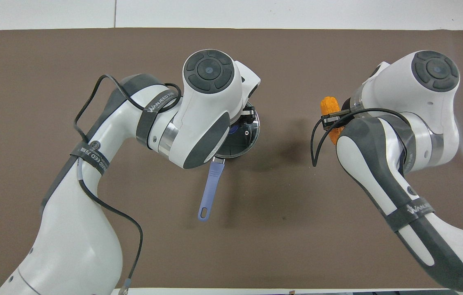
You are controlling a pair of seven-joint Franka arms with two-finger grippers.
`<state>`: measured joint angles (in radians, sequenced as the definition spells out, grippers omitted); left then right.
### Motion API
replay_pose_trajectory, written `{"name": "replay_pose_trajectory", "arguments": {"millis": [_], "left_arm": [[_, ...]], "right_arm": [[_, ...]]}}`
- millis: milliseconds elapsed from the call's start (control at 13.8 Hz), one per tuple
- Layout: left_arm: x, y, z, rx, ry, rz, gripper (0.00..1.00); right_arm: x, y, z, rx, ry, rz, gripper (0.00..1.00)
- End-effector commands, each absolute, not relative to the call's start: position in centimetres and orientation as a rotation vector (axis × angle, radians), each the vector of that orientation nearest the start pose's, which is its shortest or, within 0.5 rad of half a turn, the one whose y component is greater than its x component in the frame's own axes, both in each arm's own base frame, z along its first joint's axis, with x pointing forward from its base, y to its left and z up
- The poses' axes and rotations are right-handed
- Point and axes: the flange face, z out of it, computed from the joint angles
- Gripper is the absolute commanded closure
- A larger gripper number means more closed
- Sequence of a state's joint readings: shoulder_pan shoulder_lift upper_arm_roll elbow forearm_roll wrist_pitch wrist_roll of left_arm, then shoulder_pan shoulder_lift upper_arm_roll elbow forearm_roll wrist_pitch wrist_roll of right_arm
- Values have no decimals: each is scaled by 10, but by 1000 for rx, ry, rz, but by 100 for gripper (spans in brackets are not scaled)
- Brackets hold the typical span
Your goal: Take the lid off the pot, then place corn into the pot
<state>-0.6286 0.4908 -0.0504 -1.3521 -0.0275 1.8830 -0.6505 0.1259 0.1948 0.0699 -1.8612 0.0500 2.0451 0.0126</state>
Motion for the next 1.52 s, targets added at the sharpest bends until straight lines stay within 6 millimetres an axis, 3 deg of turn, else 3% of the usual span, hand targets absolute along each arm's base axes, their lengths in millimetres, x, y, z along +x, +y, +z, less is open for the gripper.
{"name": "replay_pose_trajectory", "arguments": {"millis": [0, 145, 290, 507, 652, 725, 942, 1087, 1159, 1449], "left_arm": [[545, -421, 490, -3221, -22, -10, 100], [561, -379, 508, -3206, -96, 11, 100], [579, -325, 520, -3185, -77, 58, 100], [618, -213, 519, -3170, -45, 133, 100], [630, -125, 504, -3176, 7, 160, 100], [632, -78, 495, -3185, 65, 140, 100], [615, 8, 458, -3192, 126, 61, 100], [600, 45, 424, -3188, 137, 12, 100], [593, 53, 406, -3186, 134, 4, 100], [586, 59, 367, -3184, 117, 1, 100]], "right_arm": [[593, 134, 412, -3154, -232, 13, 100], [591, 153, 421, -3176, -147, 42, 100], [588, 201, 450, -3168, -95, -5, 100], [582, 253, 461, -3127, 42, -52, 100], [582, 306, 468, -3023, 106, -55, 100], [574, 345, 462, -3025, 62, -39, 100], [561, 397, 423, -3035, 137, -17, 100], [561, 402, 410, -3038, 131, -29, 100], [562, 400, 398, -3035, 135, -37, 100], [563, 399, 378, -3009, 144, -87, 100]]}}
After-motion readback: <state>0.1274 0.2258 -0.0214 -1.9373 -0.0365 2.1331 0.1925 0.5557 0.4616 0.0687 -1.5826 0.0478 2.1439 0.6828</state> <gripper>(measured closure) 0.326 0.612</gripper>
